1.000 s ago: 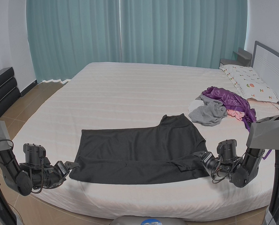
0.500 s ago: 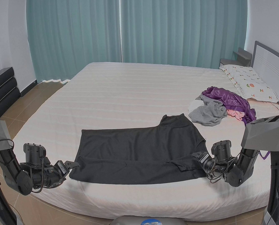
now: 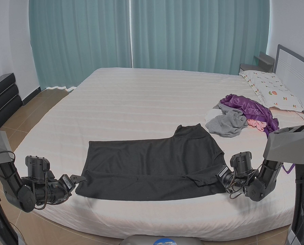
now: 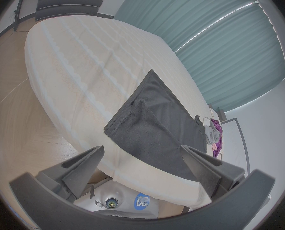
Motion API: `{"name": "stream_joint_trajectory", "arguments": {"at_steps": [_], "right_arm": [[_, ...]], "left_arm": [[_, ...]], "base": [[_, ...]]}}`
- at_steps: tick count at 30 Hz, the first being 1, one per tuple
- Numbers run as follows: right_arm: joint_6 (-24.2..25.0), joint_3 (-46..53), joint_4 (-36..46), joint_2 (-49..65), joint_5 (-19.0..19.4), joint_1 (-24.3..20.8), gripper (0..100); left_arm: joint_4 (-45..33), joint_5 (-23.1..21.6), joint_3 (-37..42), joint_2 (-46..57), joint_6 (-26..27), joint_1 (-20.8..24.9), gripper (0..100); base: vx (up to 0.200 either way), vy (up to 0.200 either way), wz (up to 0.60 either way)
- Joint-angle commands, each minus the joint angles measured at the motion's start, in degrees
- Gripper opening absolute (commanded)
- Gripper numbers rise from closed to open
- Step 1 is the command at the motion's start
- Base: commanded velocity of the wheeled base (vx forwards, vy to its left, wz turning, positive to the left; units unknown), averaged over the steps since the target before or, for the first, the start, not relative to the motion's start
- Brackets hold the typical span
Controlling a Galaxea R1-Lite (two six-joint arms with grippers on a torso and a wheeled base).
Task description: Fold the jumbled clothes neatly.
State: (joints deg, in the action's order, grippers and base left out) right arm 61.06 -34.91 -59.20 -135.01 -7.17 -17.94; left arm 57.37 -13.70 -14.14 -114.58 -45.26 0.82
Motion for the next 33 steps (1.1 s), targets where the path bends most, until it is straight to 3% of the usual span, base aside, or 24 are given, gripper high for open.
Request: {"name": "stream_joint_trajectory", "arguments": {"at_steps": [1, 13, 25, 26, 33], "right_arm": [[0.02, 0.55, 0.05, 2.3, 0.31, 0.28, 0], [1.6, 4.33, 2.42, 11.09, 2.6, -0.34, 0], [2.04, 10.3, 4.09, 11.96, 2.77, -2.09, 0], [1.87, 11.01, 4.09, 11.96, 2.77, -2.09, 100], [0.11, 11.18, 4.0, 10.21, 4.44, -1.04, 100]], "left_arm": [[0.02, -0.01, -0.01, -0.12, 0.0, 0.06, 100], [0.02, 0.08, -0.01, -0.29, 0.09, 0.06, 100], [0.02, 0.08, 0.08, -0.38, 0.09, -0.03, 100], [0.02, 0.08, 0.08, -0.38, 0.0, -0.03, 100], [0.02, -0.01, 0.61, -0.03, 0.18, -0.03, 100]], "base": [[0.0, 0.0, 0.0], [0.0, 0.0, 0.0], [0.0, 0.0, 0.0], [0.0, 0.0, 0.0], [0.0, 0.0, 0.0]]}}
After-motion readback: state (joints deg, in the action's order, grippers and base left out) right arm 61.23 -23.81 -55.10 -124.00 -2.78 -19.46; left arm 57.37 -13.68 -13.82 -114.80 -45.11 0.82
